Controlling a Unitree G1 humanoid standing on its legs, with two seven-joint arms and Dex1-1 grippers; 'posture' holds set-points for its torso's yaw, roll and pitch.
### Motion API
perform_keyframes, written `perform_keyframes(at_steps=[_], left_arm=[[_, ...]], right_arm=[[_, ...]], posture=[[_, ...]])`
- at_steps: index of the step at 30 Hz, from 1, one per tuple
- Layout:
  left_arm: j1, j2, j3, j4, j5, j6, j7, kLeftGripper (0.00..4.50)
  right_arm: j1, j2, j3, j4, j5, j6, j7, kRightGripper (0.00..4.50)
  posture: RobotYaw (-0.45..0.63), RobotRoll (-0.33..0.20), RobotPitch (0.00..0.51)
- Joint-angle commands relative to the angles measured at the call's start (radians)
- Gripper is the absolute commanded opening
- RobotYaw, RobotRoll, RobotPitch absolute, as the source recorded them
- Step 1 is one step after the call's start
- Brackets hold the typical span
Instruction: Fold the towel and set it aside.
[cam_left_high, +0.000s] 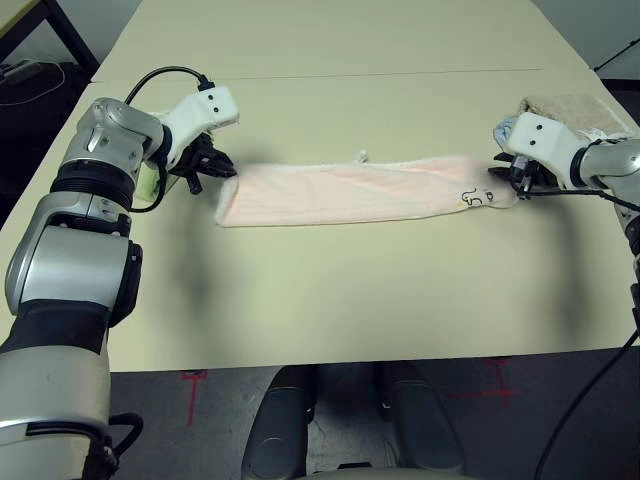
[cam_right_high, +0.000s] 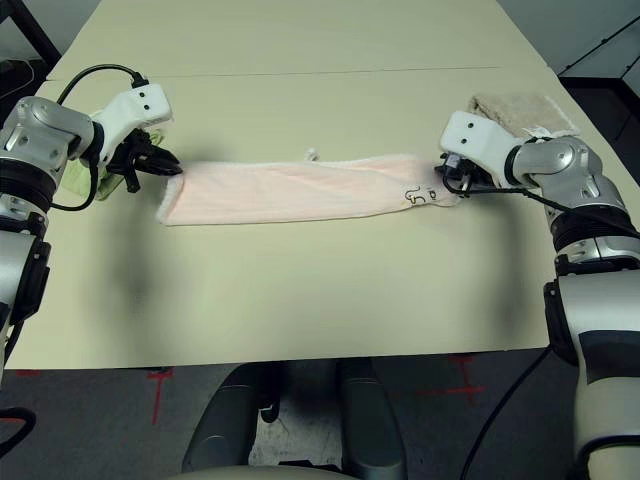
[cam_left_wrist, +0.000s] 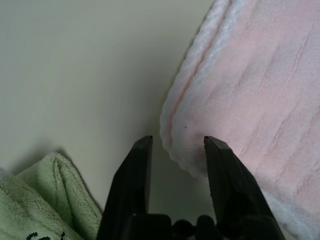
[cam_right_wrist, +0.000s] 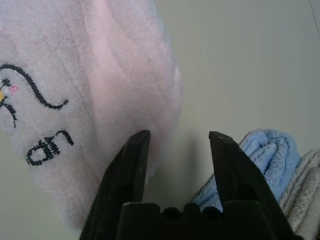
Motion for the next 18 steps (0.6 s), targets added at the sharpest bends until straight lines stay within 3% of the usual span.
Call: perform_keyframes(at_steps=[1,3,4,11,18], left_arm=[[-0.012,0.014,0.025,0.010,0.003,-0.007,0.011,3.35],[-0.018,0.021,0.035,0.003,0.001,-0.008,0.019,4.12],[-0.022,0.023,0.040,0.001,0.001,-0.012,0.024,4.47],[-0.054,0.022,0.106,-0.020,-0.040,-0.008,0.018,4.47],[-0.040,-0.018,0.231,-0.058,-0.157,0.017,0.001,4.47]], right_arm=[[0.009,-0.038,-0.016,-0.018,0.020,0.004,0.033,3.74],[0.017,-0.057,-0.027,-0.029,0.031,0.006,0.041,4.47],[0.020,-0.065,-0.033,-0.036,0.041,0.009,0.045,4.50],[0.030,-0.087,-0.139,-0.058,0.158,0.043,0.061,4.50],[0.086,-0.026,-0.281,-0.152,0.369,0.130,0.157,4.50]], posture=[[0.02,0.000,0.223],[0.02,0.000,0.219],[0.02,0.000,0.219],[0.01,0.000,0.213],[0.01,0.000,0.208]])
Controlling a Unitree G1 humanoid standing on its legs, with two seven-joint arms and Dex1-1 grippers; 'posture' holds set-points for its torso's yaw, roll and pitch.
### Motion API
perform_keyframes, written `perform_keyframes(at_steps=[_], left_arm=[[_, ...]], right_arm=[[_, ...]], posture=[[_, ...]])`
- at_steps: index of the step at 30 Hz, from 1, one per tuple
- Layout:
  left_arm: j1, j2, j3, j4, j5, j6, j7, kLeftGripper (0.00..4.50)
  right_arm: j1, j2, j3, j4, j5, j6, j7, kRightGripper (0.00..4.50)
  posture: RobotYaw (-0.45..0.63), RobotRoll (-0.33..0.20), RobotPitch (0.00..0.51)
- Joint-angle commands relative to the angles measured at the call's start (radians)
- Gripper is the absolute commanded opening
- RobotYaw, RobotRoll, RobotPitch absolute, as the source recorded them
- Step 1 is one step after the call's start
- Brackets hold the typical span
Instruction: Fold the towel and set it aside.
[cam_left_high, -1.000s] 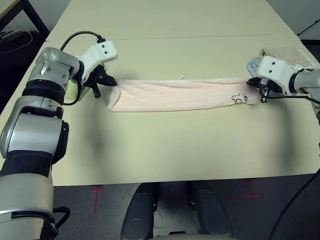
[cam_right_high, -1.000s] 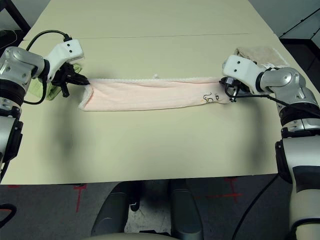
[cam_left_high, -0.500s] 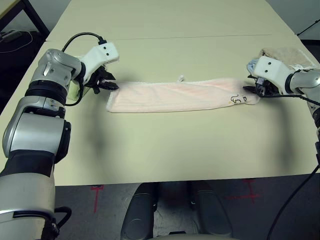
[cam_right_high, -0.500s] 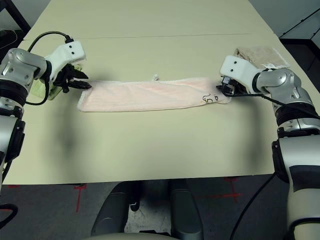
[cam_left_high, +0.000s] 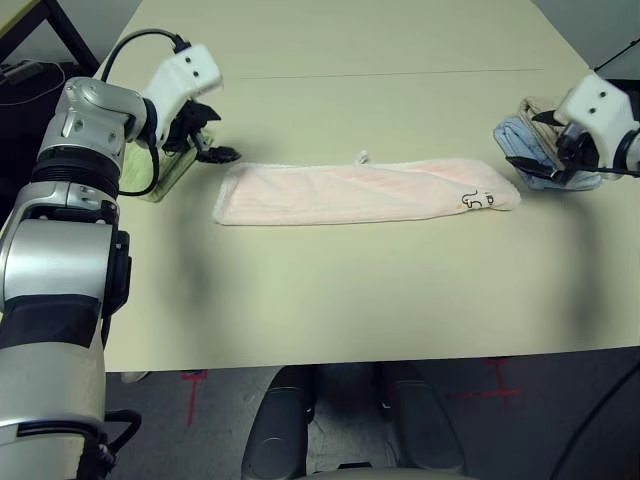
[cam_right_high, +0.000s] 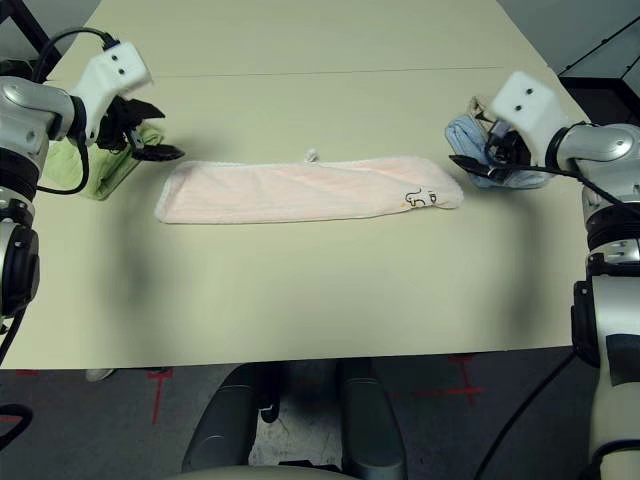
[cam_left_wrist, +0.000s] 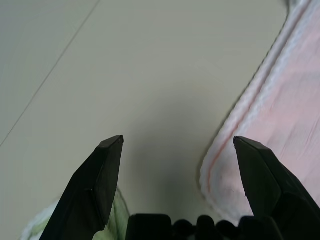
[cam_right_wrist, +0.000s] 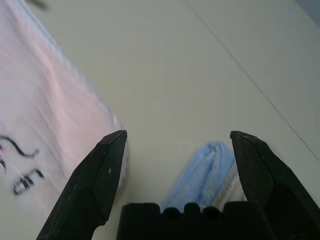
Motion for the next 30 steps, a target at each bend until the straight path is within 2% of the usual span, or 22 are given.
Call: perform_keyframes(at_steps=[1,3,7,11,15,18,21,30], left_arm=[[0.014,-0.020,0.061,-0.049,-0.084,0.019,-0.063,4.47],[0.036,-0.033,0.094,-0.080,-0.132,0.048,-0.102,4.47],[0.156,-0.094,0.172,-0.266,-0.268,0.140,-0.147,4.47],[0.274,-0.195,0.256,-0.459,-0.386,0.233,-0.021,4.47],[0.377,-0.251,0.284,-0.590,-0.455,0.279,0.037,4.47],[0.451,-0.258,0.251,-0.630,-0.450,0.249,0.028,4.47],[0.499,-0.216,0.173,-0.620,-0.399,0.165,-0.054,4.47],[0.480,-0.123,0.063,-0.481,-0.332,0.030,-0.223,4.47]], right_arm=[[0.048,0.031,-0.060,-0.076,0.113,0.093,0.059,4.50],[0.080,0.052,-0.089,-0.144,0.169,0.169,0.077,4.50],[0.155,0.105,-0.142,-0.275,0.256,0.309,0.018,4.50],[0.204,0.138,-0.175,-0.357,0.292,0.372,-0.059,4.50],[0.233,0.165,-0.178,-0.393,0.309,0.386,-0.088,4.50],[0.249,0.184,-0.163,-0.402,0.305,0.365,-0.095,4.50],[0.262,0.188,-0.143,-0.413,0.294,0.349,-0.081,4.50],[0.295,0.152,-0.120,-0.448,0.277,0.334,-0.041,4.50]], posture=[[0.01,0.000,0.208],[0.01,0.000,0.205],[0.02,0.000,0.200],[0.03,0.000,0.198],[0.03,0.000,0.196],[0.02,0.000,0.197],[0.02,0.000,0.197],[0.01,0.000,0.199]])
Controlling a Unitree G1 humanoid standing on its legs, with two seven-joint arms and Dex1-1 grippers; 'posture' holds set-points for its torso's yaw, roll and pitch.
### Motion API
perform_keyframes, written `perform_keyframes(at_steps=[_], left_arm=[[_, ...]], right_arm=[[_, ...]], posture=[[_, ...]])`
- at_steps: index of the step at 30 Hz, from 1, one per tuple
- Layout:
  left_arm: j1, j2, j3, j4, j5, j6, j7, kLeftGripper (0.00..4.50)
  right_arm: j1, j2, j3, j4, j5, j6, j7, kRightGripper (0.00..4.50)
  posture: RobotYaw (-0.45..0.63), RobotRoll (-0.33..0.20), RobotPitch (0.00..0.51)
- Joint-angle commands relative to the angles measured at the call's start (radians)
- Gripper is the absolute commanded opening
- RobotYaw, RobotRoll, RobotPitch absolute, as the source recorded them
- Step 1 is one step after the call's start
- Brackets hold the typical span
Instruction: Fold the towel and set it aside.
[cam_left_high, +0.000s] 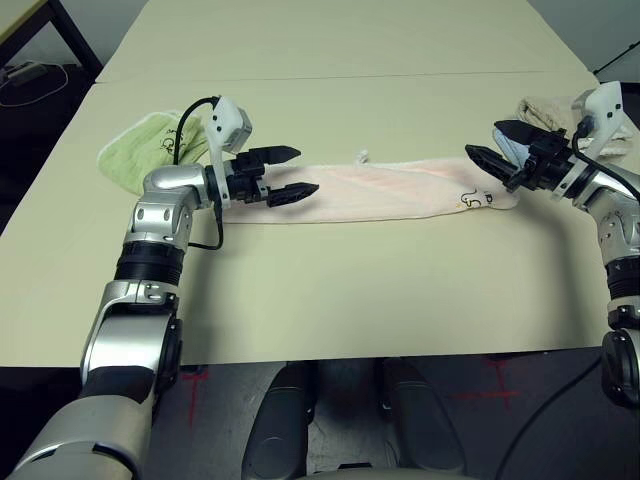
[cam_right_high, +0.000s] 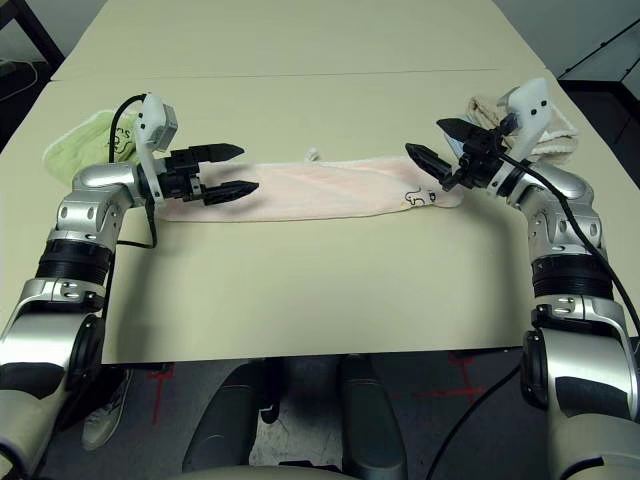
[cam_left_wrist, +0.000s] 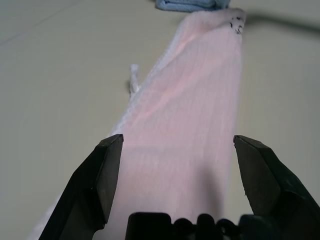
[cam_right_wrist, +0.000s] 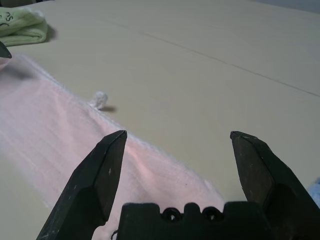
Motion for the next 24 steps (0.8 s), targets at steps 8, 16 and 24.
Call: perform_keyframes(at_steps=[8,16,24], left_arm=[[-0.017,0.050,-0.067,0.078,0.068,-0.079,-0.088,4.47],[0.029,0.045,-0.052,-0.008,0.045,-0.030,-0.072,4.47],[0.044,0.052,-0.052,-0.060,0.035,0.015,-0.075,4.47]], right_arm=[[0.111,-0.151,0.015,-0.135,0.045,0.159,0.169,4.50],[0.285,0.005,-0.230,-0.456,0.326,0.590,-0.172,4.50],[0.401,0.153,-0.363,-0.639,0.501,0.760,-0.443,4.50]], posture=[[0.00,0.000,0.195],[0.00,0.000,0.203],[-0.02,0.000,0.210]])
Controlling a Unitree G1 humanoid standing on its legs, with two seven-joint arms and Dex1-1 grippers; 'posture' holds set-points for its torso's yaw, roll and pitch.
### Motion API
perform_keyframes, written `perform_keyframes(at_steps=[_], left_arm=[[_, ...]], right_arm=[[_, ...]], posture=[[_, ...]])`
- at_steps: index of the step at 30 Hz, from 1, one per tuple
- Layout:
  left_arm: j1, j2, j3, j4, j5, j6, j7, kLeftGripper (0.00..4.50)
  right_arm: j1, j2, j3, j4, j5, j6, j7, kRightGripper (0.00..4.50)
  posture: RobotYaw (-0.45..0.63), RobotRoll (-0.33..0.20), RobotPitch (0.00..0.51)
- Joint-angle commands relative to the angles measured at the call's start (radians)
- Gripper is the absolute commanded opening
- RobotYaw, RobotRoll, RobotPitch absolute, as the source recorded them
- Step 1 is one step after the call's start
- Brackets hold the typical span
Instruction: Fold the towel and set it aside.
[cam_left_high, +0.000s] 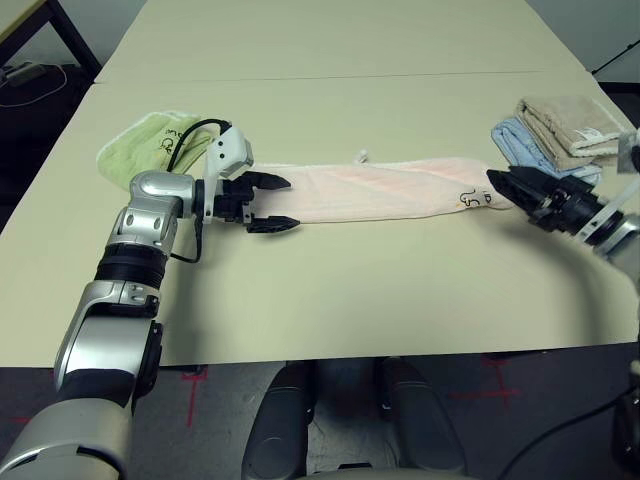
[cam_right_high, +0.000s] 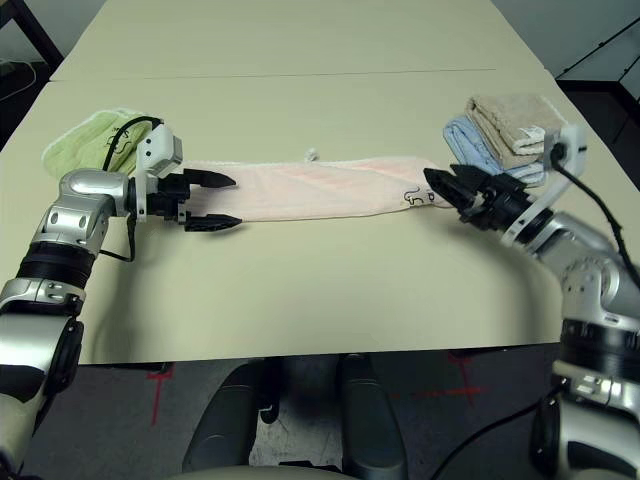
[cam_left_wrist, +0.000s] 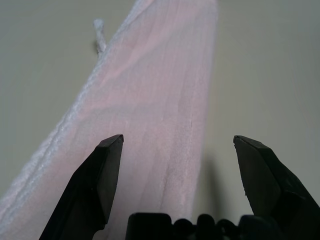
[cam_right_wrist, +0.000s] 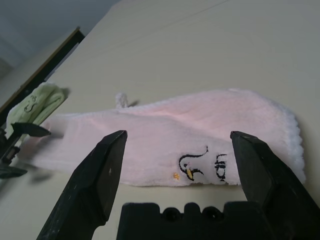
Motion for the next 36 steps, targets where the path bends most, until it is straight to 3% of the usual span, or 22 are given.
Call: perform_keyframes(at_steps=[1,10,17,22,36], left_arm=[[0.016,0.008,-0.003,-0.029,-0.010,0.021,-0.006,4.47],[0.048,0.008,0.004,-0.096,-0.032,0.073,0.016,4.47],[0.050,0.013,0.002,-0.117,-0.037,0.094,0.017,4.47],[0.055,0.017,0.000,-0.134,-0.040,0.112,0.016,4.47],[0.080,0.031,0.002,-0.187,-0.048,0.148,0.023,4.47]], right_arm=[[0.020,0.019,-0.065,-0.036,0.069,0.059,-0.094,4.50],[0.039,-0.013,-0.168,-0.002,0.249,0.262,-0.231,4.50],[0.088,0.053,-0.202,-0.037,0.339,0.284,-0.341,4.50],[0.055,0.087,-0.181,0.013,0.315,0.239,-0.412,4.50],[-0.072,0.084,-0.100,0.166,0.225,0.129,-0.422,4.50]], posture=[[-0.02,0.000,0.211],[-0.01,0.000,0.225],[-0.02,0.000,0.230],[-0.03,0.000,0.235],[-0.02,0.000,0.235]])
